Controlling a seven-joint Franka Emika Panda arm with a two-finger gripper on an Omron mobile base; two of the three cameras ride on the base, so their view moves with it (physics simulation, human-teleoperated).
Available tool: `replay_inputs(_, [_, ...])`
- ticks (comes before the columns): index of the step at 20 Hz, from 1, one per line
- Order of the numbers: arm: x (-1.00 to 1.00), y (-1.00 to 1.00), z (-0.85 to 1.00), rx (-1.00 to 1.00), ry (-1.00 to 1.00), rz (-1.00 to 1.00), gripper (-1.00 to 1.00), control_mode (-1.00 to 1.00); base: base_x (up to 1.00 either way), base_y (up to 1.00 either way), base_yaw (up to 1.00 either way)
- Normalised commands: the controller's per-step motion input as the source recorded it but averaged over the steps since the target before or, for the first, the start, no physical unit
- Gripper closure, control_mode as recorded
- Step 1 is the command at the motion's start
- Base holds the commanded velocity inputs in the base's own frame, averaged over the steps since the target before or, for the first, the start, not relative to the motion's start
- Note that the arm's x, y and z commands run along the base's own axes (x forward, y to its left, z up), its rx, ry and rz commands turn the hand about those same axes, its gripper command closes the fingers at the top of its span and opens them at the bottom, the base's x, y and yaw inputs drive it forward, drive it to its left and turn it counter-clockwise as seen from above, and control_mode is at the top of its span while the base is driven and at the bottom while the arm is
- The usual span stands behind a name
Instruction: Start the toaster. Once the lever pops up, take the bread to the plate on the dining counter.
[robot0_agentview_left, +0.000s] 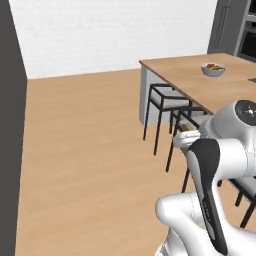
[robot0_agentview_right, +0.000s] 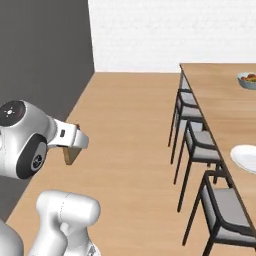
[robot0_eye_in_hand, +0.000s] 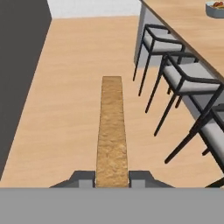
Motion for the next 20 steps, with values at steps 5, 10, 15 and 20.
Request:
replay_inputs(5, [0.0,0.0,0.0,0.0,0.0,0.0,1.0,1.0,1.0,0.31,-0.43])
replay_inputs(10, [0.0,0.0,0.0,0.0,0.0,0.0,1.0,1.0,0.85,0.45,-0.45])
replay_inputs(15, [0.0,0.0,0.0,0.0,0.0,0.0,1.0,1.0,0.76,0.51,-0.46])
replay_inputs(20, [0.0,0.0,0.0,0.0,0.0,0.0,1.0,1.0,0.27,0.21,-0.64])
